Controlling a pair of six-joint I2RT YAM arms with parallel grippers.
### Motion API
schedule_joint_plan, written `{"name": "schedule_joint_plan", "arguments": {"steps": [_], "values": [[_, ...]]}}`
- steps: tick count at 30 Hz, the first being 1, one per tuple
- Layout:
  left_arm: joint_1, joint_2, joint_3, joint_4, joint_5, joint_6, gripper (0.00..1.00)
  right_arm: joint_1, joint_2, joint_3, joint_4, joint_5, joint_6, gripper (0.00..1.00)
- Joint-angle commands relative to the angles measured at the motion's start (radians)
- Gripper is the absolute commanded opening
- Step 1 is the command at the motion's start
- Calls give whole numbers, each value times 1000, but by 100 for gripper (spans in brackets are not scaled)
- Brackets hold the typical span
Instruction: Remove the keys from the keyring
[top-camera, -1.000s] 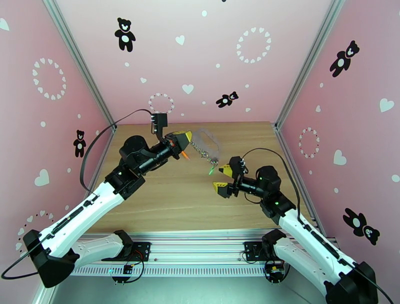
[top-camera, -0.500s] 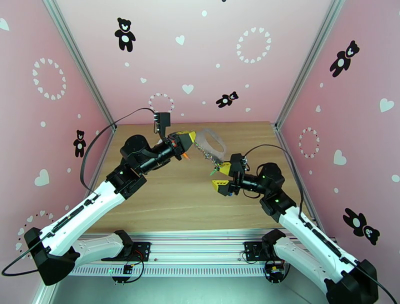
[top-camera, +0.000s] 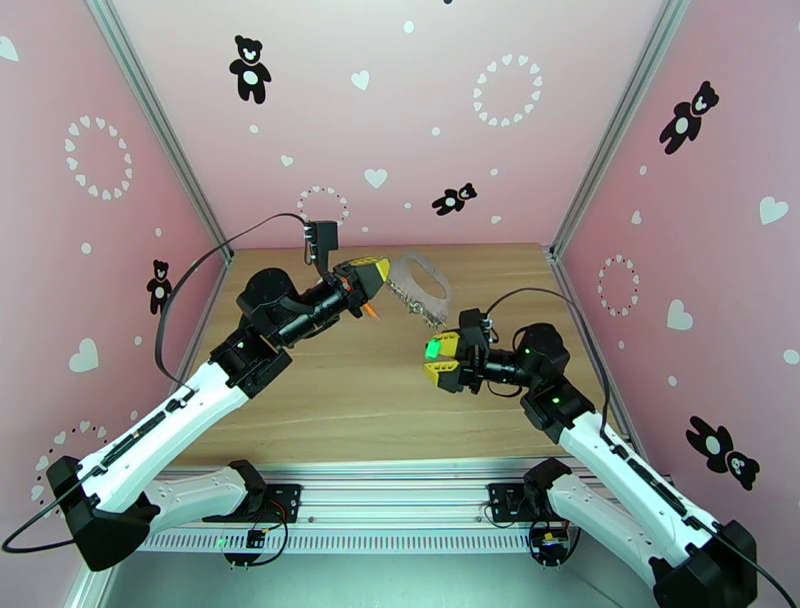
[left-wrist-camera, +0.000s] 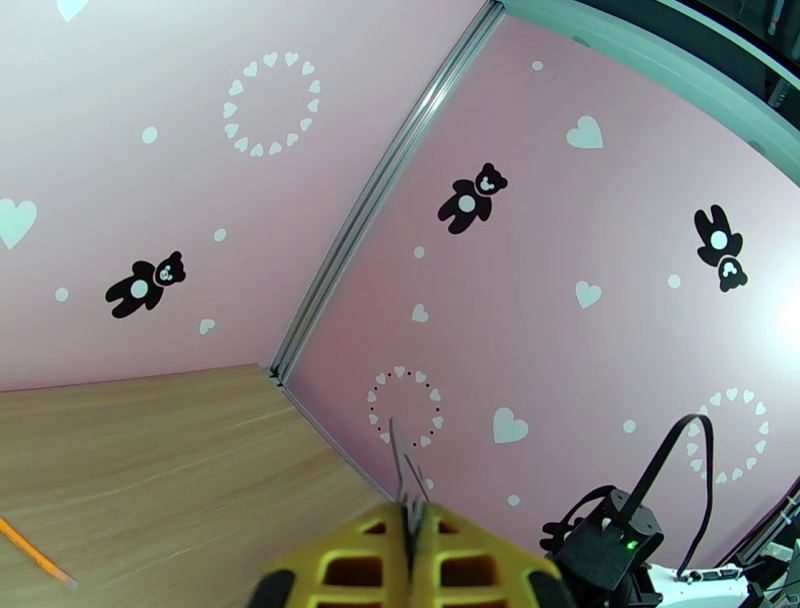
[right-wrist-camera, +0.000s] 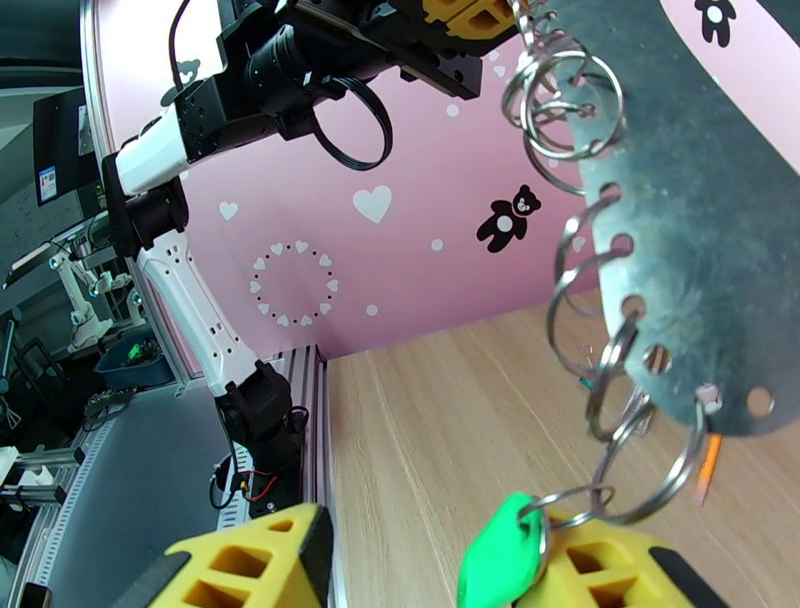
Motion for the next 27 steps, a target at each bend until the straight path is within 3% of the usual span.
{"name": "schedule_joint_plan", "arguments": {"steps": [1,4,8,17,24,27], "values": [[-5,-20,32,19,-16,9,0,6,-10,39,-23,19,-12,45],[-5,-21,29,21,-16,6,0,5,-10,43,-35,34,-19,36],[-5,-26,25,26,-18,6,0,5,-4,54,-59,58,-28,32],[-5,-52,-9,27,-63,15,0,5,-12,99,-196,102,-96,7],[-1,-101,-115,11,-252,12,0,5,41,280,-489,168,-181,1],[2,-117,-254,78,-326,-78,20,5,113,411,-668,224,-205,0]]}}
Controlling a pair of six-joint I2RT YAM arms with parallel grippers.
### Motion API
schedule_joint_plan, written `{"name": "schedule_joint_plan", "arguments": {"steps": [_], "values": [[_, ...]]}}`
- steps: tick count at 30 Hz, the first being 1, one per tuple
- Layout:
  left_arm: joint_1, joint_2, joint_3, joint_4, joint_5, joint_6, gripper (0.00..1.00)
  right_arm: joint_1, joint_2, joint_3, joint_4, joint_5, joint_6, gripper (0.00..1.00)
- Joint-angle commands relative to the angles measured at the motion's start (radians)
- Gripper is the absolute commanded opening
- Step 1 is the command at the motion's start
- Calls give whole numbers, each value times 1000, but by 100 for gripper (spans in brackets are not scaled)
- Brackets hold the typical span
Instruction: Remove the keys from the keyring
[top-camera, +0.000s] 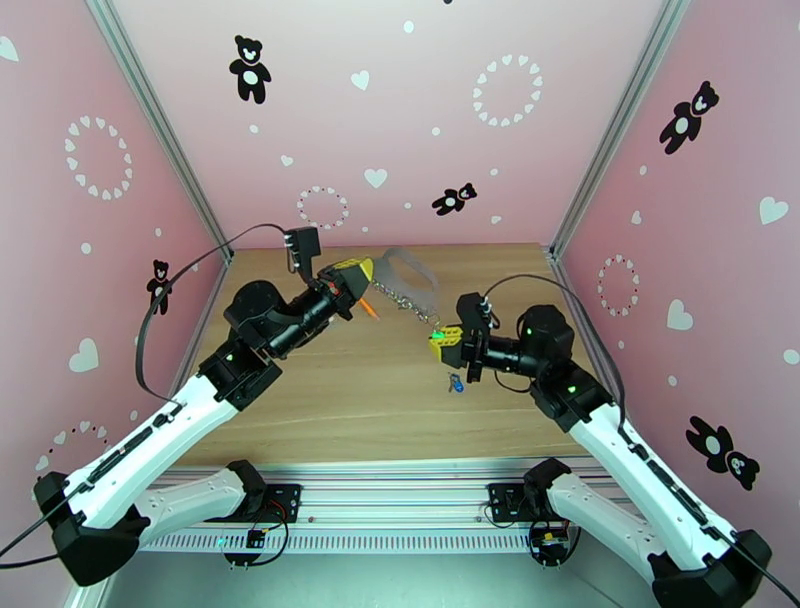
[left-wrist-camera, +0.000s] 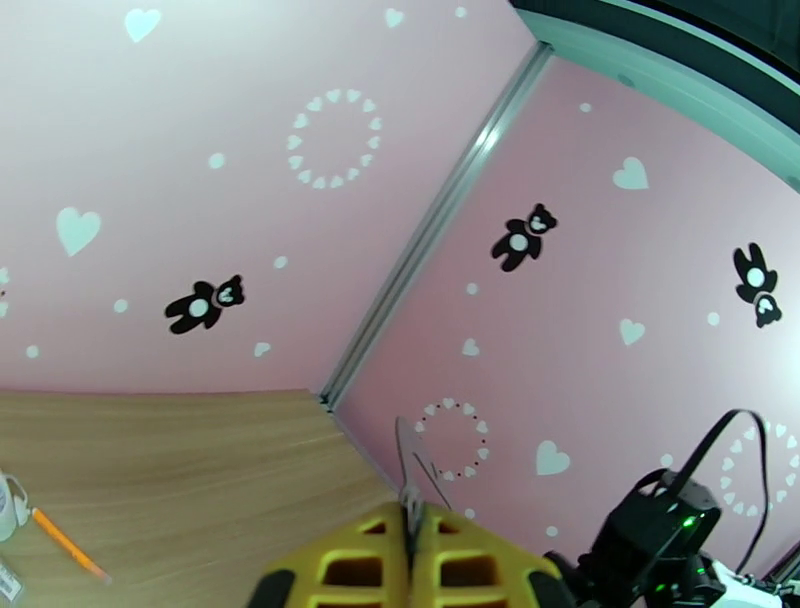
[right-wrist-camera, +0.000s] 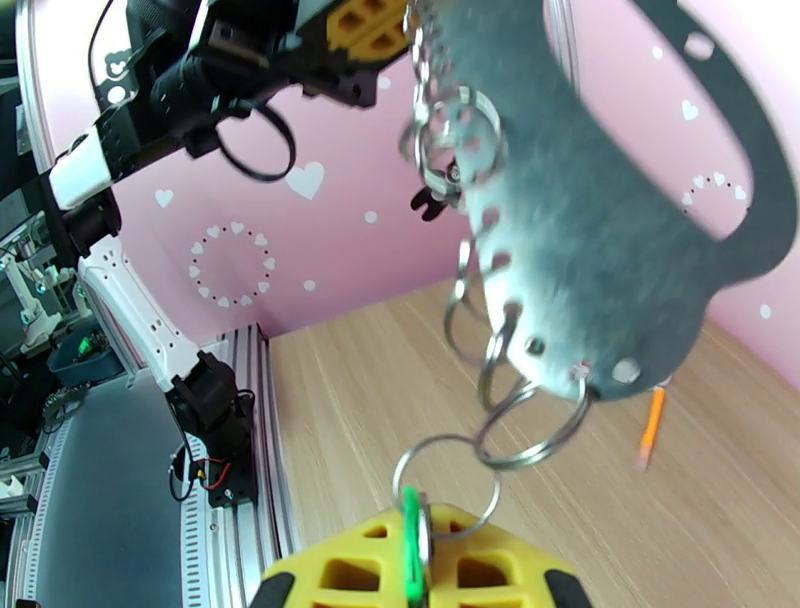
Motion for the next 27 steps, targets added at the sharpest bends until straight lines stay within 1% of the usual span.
{"name": "schedule_joint_plan", "arguments": {"steps": [1,3,5,7,9,11,14,18,20,26,27], "values": [[9,-10,-140,65,-115,-93,28,5,81,153,-265,56,-57,0],[16,-25,-193,25,-138,-124,35,6,148,258,-383,54,-77,0],[19,-61,-269,-3,-155,-133,42,6,215,360,-516,83,-94,0],[23,-117,-327,-70,-201,-146,49,5,276,452,-646,122,-104,0],[24,-159,-372,-86,-195,-126,54,6,321,512,-742,117,-120,0],[24,-182,-398,-96,-171,-90,55,6,360,562,-832,120,-140,0],[24,-196,-440,-24,-86,13,56,6,390,596,-918,137,-144,0],[18,-192,-496,169,90,211,59,7,436,622,-973,148,-143,0],[12,-181,-494,207,151,312,59,8,467,654,-1008,145,-153,0],[-25,-158,-517,334,365,536,57,18,508,692,-1077,54,-181,0],[-36,-156,-525,354,384,565,57,20,514,695,-1087,27,-187,0]]}}
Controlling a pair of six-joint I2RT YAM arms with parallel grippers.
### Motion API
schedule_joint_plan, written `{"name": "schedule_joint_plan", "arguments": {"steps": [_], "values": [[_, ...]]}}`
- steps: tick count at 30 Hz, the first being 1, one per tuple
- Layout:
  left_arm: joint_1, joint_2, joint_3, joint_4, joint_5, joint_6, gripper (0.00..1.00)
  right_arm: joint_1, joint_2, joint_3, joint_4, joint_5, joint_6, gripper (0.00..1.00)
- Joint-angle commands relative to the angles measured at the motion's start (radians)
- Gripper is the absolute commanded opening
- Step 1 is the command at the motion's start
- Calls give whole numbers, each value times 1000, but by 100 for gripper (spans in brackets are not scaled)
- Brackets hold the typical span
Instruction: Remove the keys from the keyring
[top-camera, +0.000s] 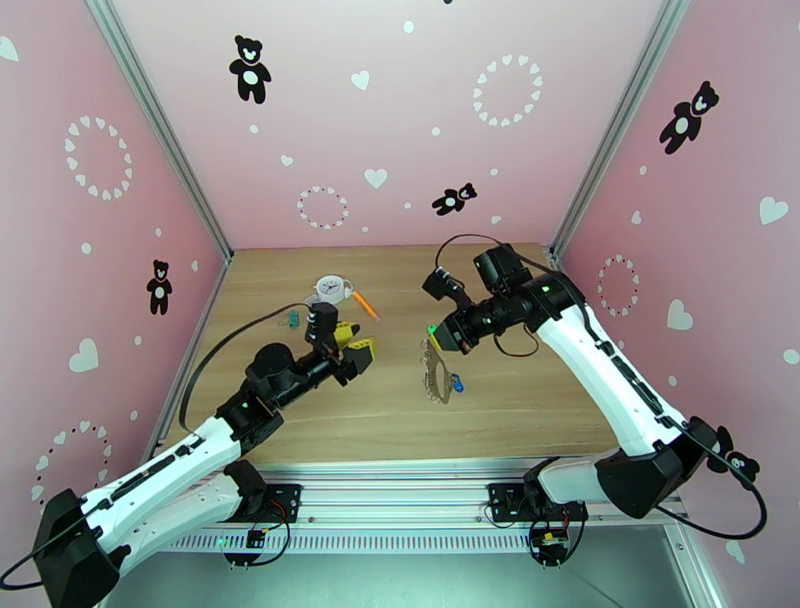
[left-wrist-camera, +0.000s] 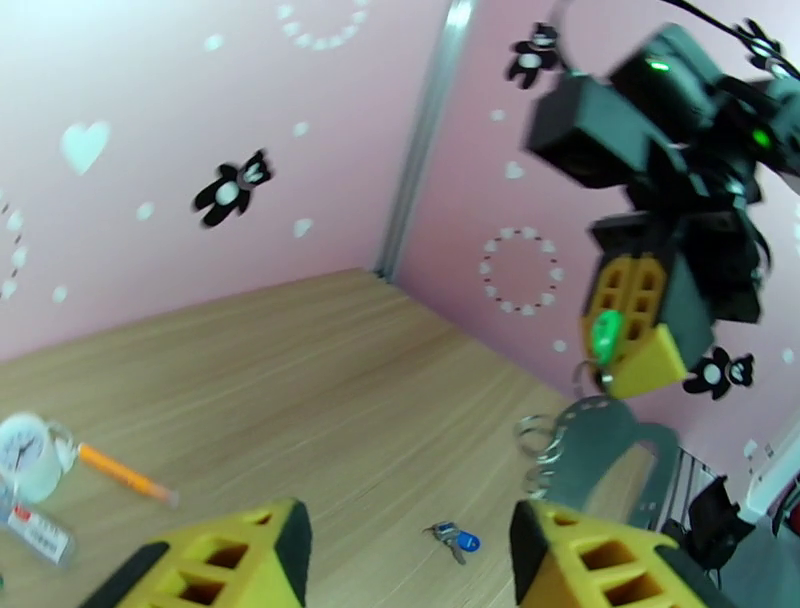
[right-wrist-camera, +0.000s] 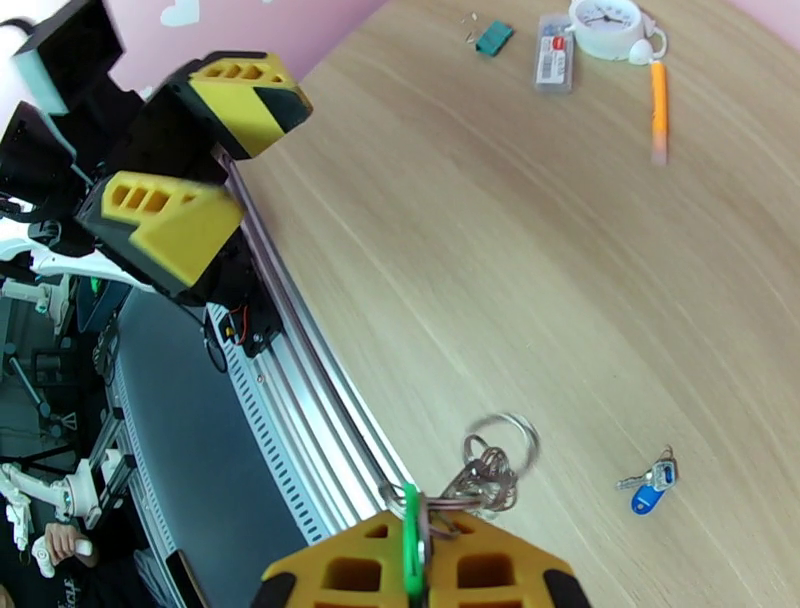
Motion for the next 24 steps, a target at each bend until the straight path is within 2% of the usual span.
{"name": "schedule_joint_plan", "arguments": {"steps": [1,11,16,24], "values": [[-32,13,-29,131,161,188,57,7,17,46,-73,-96,-32,0],[-61,106,13,144,250,327,51,10,88,89,-144,-273,-129,0],[-65,134,25,162,284,348,51,12,112,96,-166,-300,-129,0],[-87,191,62,178,222,369,52,13,91,55,-136,-345,-89,0]]}}
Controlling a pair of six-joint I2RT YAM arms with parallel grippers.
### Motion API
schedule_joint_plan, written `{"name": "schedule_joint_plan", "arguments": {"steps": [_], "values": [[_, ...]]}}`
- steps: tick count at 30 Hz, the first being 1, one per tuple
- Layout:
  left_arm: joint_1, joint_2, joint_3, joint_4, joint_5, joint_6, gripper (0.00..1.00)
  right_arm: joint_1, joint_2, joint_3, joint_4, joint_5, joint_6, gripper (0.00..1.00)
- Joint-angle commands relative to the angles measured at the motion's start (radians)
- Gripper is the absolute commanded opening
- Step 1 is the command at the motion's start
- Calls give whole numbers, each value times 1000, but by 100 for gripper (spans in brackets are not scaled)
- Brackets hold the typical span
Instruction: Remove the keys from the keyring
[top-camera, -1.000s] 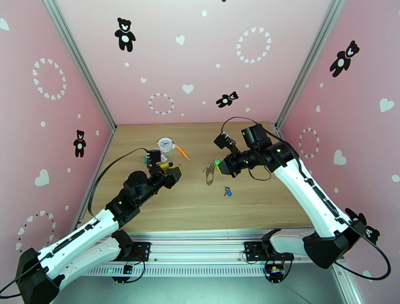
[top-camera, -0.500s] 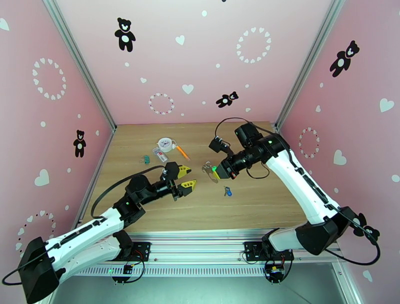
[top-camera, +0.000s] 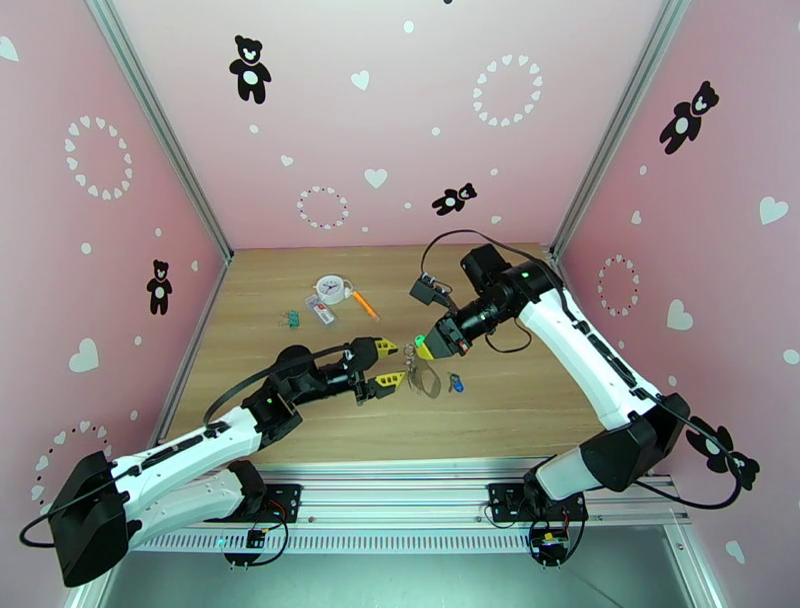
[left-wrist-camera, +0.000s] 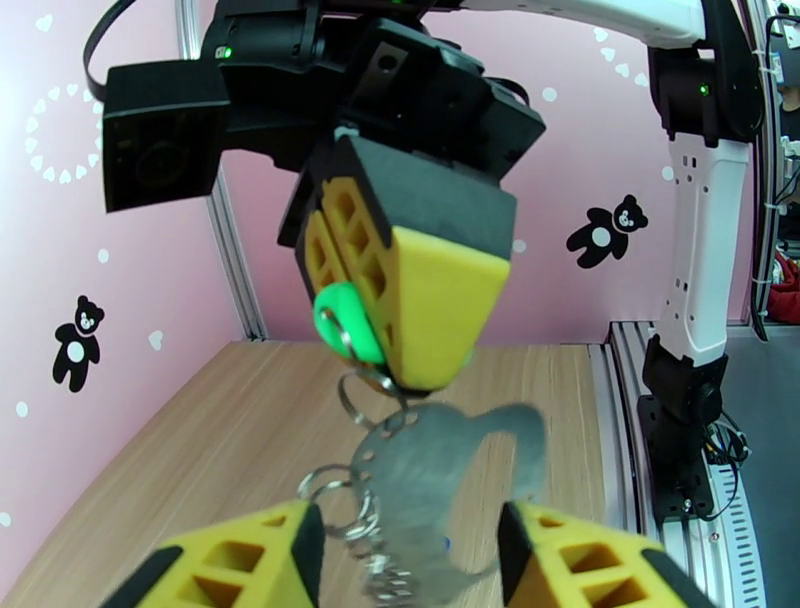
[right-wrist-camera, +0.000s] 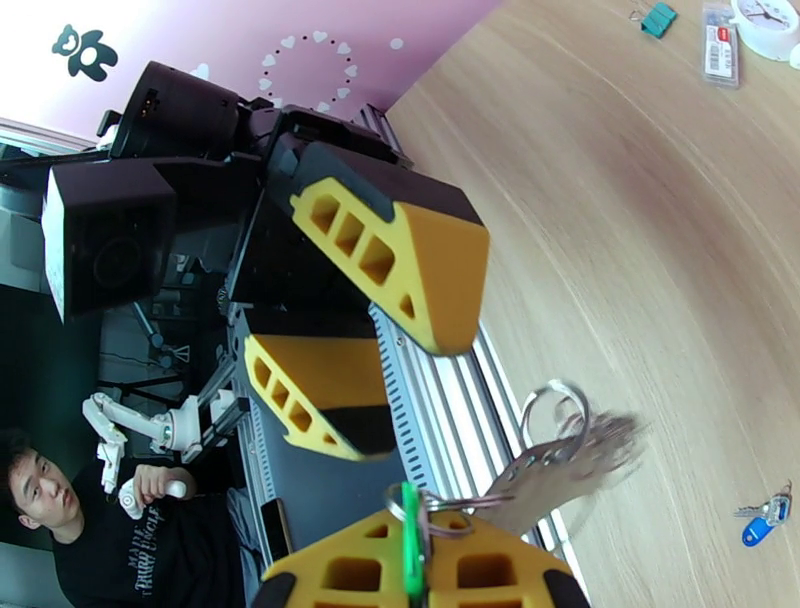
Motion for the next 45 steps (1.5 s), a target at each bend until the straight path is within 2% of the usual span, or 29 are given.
{"name": "schedule_joint_plan", "arguments": {"steps": [1,15,18,26,35,45], "values": [[-6,28,42,40,-31,21,51,7,-20,-15,8,-56,21,0],[-6,82,62,111,-53,6,36,12,-53,-47,112,-95,123,0],[-11,87,63,120,-35,4,36,11,-66,-62,138,-94,152,0],[-20,114,82,132,-86,16,37,10,-81,-68,170,-90,197,0],[-19,123,59,209,-106,-5,27,11,-93,-78,198,-87,218,0],[-19,131,71,183,-108,-4,17,11,-103,-79,207,-69,229,0]]}}
